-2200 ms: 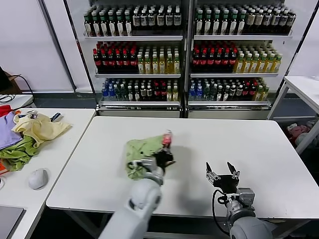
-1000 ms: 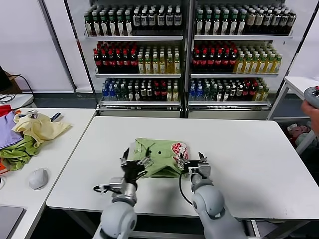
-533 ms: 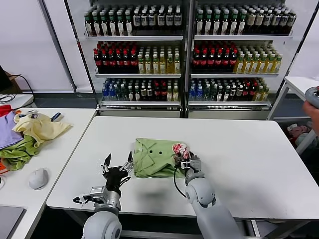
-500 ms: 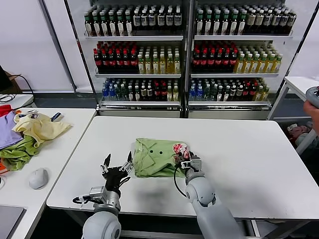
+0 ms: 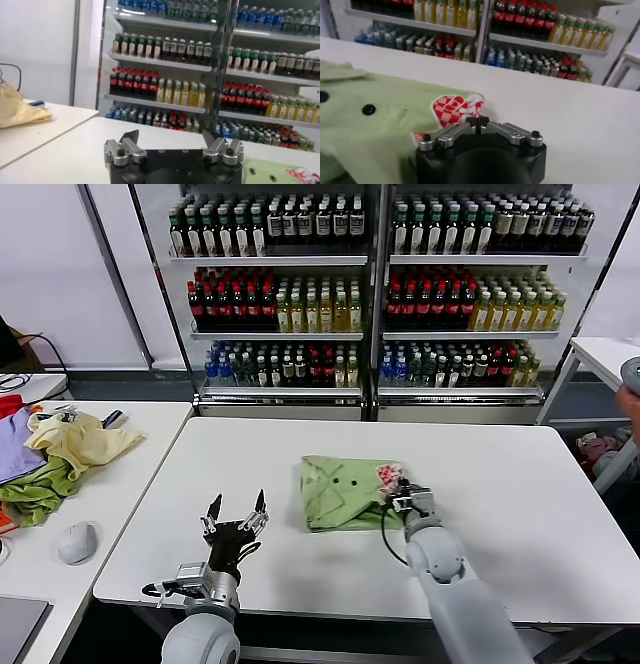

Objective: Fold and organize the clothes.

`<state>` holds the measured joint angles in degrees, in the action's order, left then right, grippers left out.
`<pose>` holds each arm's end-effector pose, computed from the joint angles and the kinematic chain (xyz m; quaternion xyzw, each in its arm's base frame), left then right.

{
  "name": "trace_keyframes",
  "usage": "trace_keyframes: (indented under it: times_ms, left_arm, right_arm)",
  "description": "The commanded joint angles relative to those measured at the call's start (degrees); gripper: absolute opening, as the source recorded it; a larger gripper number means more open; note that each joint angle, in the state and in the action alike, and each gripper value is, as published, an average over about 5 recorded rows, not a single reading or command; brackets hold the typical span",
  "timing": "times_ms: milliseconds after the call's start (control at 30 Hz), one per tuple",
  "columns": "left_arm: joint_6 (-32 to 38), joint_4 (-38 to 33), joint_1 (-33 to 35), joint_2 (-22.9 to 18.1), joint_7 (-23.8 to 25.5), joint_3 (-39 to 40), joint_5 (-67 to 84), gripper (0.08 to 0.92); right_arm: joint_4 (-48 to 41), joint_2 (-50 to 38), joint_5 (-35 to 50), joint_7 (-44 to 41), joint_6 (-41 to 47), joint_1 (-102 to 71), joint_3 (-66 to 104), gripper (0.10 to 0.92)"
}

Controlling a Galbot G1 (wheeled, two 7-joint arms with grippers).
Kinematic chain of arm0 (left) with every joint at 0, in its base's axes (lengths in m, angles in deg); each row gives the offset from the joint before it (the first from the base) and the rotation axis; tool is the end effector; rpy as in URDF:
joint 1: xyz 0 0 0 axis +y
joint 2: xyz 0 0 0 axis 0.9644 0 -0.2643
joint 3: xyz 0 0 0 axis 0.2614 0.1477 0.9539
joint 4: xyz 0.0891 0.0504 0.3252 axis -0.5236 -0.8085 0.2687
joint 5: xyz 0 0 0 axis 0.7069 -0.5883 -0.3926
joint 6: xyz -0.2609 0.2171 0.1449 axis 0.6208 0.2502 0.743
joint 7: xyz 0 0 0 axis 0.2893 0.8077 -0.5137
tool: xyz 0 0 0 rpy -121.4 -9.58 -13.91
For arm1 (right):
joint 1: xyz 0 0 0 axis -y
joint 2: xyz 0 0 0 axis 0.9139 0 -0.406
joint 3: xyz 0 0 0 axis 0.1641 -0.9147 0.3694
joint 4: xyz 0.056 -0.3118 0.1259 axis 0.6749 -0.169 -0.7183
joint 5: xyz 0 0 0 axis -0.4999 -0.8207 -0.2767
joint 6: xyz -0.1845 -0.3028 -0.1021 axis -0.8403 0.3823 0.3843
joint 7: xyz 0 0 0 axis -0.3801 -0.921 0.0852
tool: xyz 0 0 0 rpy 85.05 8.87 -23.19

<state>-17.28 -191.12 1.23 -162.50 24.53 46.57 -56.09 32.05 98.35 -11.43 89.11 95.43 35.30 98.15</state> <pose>0.2570 -0.0371 -0.2646 0.0038 -0.9960 0.0684 0.0575 0.4196 0.0060 -0.2950 0.0093 -0.9775 0.0875 0.1918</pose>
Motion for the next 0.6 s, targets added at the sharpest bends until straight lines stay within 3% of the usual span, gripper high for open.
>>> trace_keyframes:
  times_ms: [33, 233, 600]
  left_arm:
    - [0.1, -1.3, 0.8, 0.0, 0.6, 0.6, -0.3, 0.823]
    - [0.5, -2.4, 2.3, -0.2, 1.6, 2.3, -1.6, 0.823]
    - [1.7, -4.6, 5.9, -1.1, 2.6, 4.3, -3.8, 0.823]
  right_arm:
    - [-0.4, -8.1, -2.7, -4.9, -9.9, -1.1, 5.7, 0.116]
    - [8.9, -8.4, -2.2, -4.8, -16.7, -10.2, 10.3, 0.157]
    - [25.2, -7.2, 1.1, -6.3, -19.2, -27.9, 21.4, 0.469]
